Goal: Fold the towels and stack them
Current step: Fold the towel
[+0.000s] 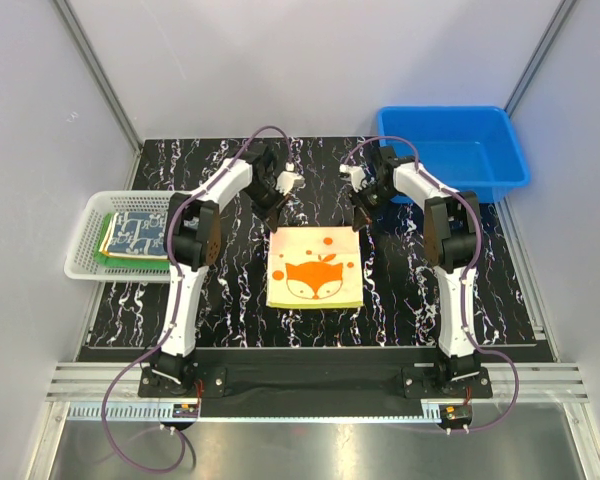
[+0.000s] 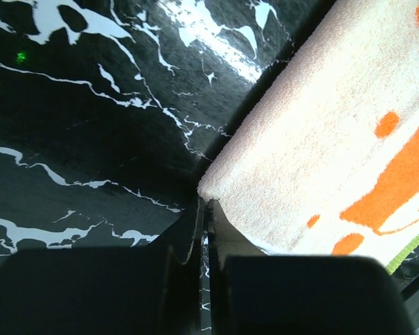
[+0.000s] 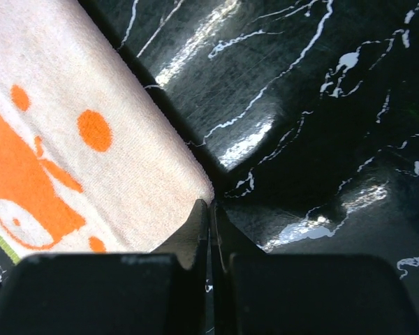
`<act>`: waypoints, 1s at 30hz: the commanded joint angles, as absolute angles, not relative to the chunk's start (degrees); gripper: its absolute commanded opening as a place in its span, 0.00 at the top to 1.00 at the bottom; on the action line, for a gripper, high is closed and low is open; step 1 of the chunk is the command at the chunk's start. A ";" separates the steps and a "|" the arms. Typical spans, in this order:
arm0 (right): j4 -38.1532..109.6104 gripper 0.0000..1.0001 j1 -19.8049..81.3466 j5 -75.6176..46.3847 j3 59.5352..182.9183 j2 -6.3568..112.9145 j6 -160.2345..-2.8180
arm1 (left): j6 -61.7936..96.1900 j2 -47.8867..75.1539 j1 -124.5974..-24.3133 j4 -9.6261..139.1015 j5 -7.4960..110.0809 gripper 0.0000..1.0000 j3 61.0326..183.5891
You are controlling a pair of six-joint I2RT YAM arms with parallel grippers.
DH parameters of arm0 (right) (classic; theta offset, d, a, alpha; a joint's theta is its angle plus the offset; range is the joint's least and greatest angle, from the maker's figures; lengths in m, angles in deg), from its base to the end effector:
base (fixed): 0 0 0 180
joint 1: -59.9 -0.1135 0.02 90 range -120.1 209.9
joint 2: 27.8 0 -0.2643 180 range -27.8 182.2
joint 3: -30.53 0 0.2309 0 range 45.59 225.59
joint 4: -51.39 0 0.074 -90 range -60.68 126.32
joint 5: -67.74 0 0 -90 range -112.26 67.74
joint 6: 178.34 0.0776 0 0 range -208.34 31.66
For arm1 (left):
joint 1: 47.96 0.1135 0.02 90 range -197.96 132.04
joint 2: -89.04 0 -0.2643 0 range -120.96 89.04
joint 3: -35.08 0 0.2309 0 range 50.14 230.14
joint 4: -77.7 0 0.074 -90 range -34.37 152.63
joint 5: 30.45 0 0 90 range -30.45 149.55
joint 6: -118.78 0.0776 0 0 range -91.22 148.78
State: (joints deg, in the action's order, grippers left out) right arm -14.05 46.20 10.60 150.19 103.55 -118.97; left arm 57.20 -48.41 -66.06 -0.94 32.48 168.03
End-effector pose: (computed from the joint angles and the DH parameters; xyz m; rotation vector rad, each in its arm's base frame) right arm 0.4289 0.1479 0.1294 -1.1189 2.5048 0.7542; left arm 0.4282 -0.1771 0.1320 1.1855 2.6519 -0.6807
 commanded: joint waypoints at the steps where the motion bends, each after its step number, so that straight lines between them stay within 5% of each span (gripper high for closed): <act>1: -10.27 1.00 46.54 7.37 149.66 100.61 -118.93 | 55.24 -45.70 -65.89 1.02 33.63 1.00 169.51; 18: 14.59 1.00 41.19 -8.10 120.14 73.64 -108.47 | 51.63 -27.60 -68.08 11.30 36.35 1.00 149.56; 30: 14.97 1.00 33.98 -16.36 107.03 62.64 -96.44 | 47.68 -11.52 -71.42 18.34 41.18 1.00 131.36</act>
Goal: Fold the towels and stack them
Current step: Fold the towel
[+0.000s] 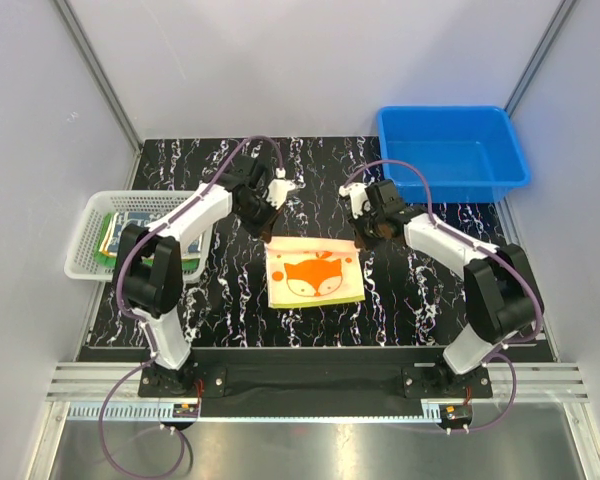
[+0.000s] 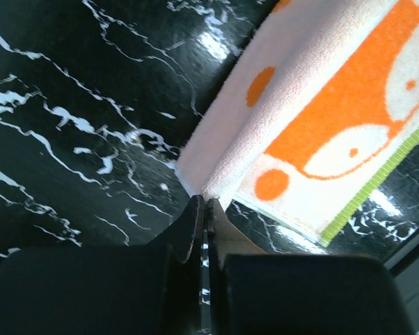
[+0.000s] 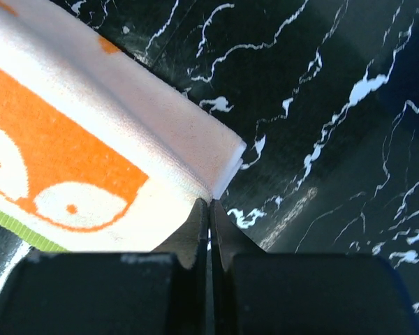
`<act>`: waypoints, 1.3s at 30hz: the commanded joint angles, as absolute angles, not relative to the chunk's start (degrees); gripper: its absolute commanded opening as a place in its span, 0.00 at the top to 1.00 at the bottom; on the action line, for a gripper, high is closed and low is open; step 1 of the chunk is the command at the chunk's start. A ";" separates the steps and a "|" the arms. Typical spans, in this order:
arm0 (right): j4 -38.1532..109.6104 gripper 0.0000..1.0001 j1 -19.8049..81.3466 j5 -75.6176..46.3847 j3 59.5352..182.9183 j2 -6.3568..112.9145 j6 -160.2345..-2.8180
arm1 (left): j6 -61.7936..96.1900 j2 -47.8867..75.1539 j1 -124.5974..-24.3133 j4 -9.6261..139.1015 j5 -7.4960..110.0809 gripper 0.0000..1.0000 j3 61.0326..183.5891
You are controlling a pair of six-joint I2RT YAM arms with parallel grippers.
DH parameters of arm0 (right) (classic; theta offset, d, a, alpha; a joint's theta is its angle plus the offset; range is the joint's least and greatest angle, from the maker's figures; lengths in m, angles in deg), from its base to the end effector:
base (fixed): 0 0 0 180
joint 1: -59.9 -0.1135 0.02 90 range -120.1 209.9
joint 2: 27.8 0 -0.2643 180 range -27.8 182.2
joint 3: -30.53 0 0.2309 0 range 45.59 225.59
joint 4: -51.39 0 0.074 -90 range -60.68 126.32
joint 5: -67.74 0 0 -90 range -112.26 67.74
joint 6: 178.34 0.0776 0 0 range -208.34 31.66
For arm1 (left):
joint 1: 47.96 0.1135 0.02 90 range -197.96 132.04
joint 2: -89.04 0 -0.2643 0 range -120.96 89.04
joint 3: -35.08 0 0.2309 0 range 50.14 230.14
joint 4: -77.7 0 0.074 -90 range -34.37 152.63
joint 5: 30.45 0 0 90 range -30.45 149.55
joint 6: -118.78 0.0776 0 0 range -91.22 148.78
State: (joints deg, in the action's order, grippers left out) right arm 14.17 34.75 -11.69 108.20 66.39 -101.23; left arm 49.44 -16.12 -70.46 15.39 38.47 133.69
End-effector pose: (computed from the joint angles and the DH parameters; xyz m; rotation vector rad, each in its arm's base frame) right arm 0.3104 0.1614 0.1903 -0.8911 2.3515 0.3191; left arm 0.3324 -0.1679 0.2057 1.0942 2.5082 -0.5170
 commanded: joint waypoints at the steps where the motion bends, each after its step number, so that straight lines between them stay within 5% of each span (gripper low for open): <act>1: 14.53 1.00 33.71 -16.63 106.68 62.12 -95.03 | 47.33 -10.12 -72.03 18.34 40.84 1.00 130.57; 19: 11.27 1.00 30.54 -14.79 95.08 50.43 -81.33 | 38.80 -1.58 -79.60 17.81 43.21 1.00 116.07; 39: 7.67 1.00 29.84 -14.44 92.18 50.16 -70.15 | 35.02 -2.72 -82.67 17.02 40.92 1.00 111.84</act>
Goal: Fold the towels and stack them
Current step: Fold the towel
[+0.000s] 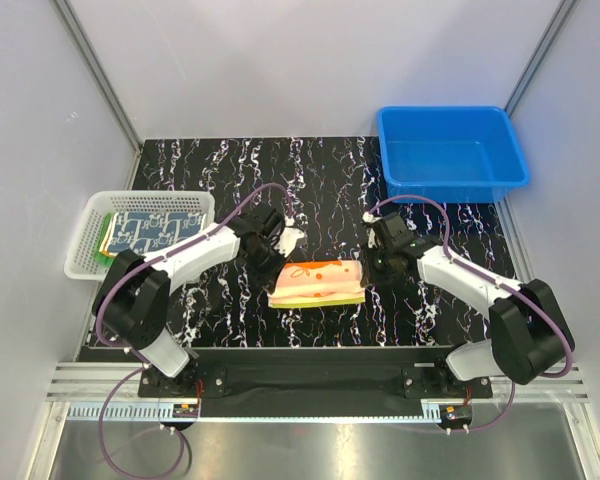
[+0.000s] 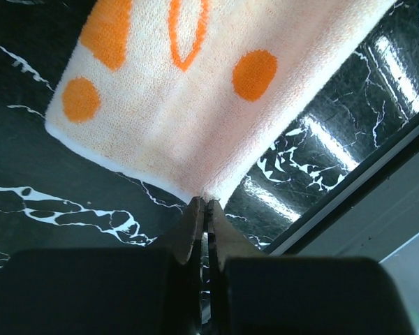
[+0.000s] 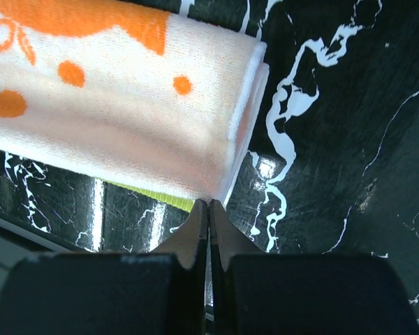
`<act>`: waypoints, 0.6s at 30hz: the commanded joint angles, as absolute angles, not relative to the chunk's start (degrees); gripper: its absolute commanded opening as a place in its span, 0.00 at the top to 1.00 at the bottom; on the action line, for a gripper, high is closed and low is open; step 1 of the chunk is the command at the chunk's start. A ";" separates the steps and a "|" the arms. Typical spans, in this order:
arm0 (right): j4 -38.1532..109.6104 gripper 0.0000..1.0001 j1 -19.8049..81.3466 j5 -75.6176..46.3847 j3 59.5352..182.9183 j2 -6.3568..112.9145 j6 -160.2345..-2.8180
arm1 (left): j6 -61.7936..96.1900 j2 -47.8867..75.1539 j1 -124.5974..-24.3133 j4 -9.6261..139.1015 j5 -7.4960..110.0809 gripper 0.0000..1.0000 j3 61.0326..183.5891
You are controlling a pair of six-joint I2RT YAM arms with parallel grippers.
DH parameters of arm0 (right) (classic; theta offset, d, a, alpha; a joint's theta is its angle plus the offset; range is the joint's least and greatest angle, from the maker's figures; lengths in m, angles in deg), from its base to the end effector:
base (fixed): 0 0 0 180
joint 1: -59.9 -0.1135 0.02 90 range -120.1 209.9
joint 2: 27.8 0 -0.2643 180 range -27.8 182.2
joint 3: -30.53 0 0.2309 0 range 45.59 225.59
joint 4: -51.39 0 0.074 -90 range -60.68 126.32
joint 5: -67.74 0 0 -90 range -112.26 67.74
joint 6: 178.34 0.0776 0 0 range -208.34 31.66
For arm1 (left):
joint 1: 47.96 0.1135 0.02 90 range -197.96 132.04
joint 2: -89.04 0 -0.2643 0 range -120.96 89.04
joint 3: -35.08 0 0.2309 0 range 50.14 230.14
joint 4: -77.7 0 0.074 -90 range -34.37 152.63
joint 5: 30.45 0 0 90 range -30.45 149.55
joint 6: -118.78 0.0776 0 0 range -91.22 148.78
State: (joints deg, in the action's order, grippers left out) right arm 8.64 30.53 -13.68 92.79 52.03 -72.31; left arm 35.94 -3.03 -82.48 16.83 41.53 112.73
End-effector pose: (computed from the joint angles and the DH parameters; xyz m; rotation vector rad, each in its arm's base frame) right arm 0.2280 0.1416 0.1730 -0.3647 2.6591 0.4601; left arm 0.2259 -0.1845 0.1772 1.0944 2.7070 -0.5389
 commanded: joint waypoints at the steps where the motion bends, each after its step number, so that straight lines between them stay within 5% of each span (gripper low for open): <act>1: 7.76 1.00 29.84 -14.35 92.09 50.24 -69.89 | 34.93 -2.89 -82.93 17.19 40.83 1.00 111.32; 11: 3.99 0.71 29.84 -14.70 93.40 47.70 -67.16 | 33.26 0.88 -83.73 16.23 40.22 0.70 112.36; 18: 4.06 0.69 29.66 -12.33 96.48 45.41 -63.48 | 29.75 2.30 -83.81 17.89 40.05 0.73 113.07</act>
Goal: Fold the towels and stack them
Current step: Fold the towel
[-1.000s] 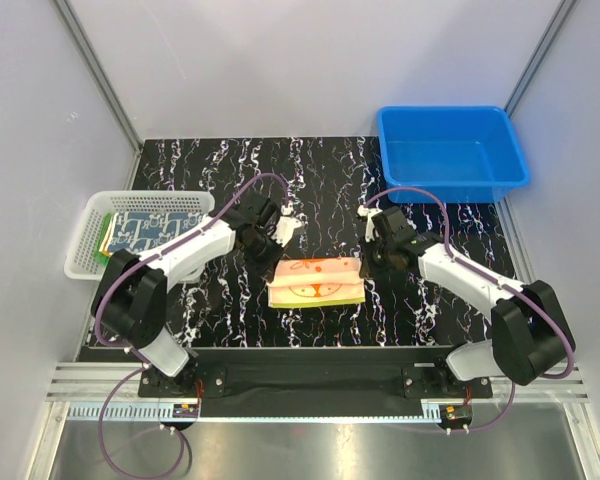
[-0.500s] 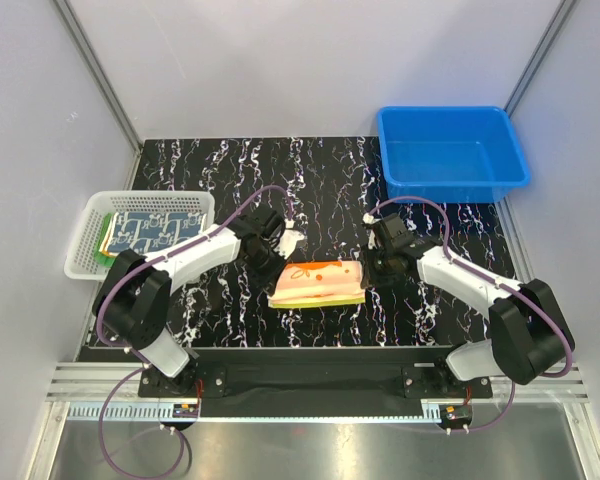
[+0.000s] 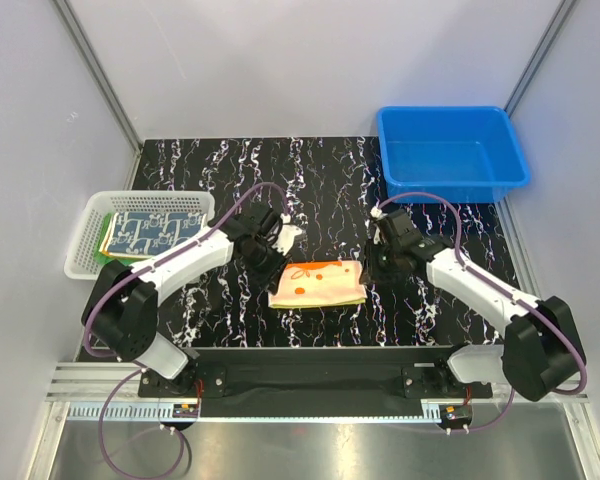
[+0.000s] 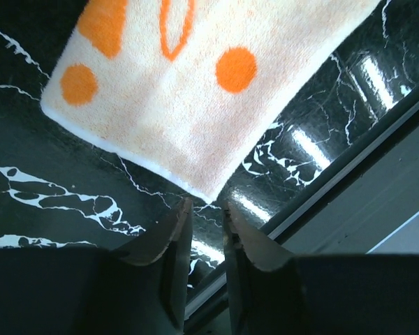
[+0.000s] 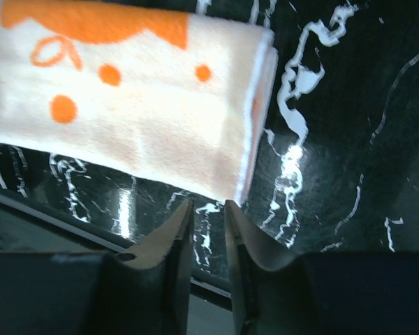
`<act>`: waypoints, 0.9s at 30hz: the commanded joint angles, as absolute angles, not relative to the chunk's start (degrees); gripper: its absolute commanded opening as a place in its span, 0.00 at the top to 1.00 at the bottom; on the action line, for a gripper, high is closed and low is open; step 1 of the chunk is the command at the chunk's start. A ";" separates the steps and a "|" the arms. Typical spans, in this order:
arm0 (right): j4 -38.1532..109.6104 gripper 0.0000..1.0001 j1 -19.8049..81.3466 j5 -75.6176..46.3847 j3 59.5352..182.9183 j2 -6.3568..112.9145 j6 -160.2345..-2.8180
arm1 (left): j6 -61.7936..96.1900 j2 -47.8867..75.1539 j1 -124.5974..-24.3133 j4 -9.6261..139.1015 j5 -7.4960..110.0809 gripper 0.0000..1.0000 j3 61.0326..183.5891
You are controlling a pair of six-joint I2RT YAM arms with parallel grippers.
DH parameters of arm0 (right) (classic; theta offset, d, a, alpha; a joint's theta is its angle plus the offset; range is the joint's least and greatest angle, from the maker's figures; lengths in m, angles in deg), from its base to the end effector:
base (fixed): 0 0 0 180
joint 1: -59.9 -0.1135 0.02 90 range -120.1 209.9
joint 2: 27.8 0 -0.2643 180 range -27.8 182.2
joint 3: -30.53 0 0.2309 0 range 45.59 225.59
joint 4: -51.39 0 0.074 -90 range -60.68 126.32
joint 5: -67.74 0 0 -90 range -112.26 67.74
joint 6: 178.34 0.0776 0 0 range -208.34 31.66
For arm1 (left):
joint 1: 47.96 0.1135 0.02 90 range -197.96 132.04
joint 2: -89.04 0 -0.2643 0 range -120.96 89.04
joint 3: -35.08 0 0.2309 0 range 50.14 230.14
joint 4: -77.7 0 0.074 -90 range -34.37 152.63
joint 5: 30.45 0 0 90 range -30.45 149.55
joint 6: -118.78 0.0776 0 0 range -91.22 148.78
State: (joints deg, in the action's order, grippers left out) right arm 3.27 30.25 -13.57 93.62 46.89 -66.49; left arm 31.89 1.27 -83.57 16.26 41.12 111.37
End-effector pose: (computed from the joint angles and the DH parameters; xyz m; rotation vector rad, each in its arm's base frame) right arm 0.2135 0.1350 0.1918 -0.2378 2.6766 0.4997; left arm 0.2128 -0.1826 0.1905 1.0250 2.7048 -0.5719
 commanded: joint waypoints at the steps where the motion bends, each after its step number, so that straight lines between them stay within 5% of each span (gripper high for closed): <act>1: 6.85 0.72 29.66 -9.98 95.87 45.50 -63.03 | 28.96 2.20 -83.82 20.42 39.43 0.74 112.55; 9: 19.89 0.83 29.58 -7.66 85.85 47.34 -56.09 | 18.94 0.19 -83.90 32.31 36.88 0.77 103.41; 22: 17.69 0.81 29.58 -12.15 87.34 49.03 -55.12 | 13.40 -1.32 -83.99 26.62 50.57 0.74 107.26; 27: 19.70 0.80 29.58 -8.64 87.26 46.99 -53.81 | 10.68 3.51 -84.25 27.03 46.82 0.71 110.52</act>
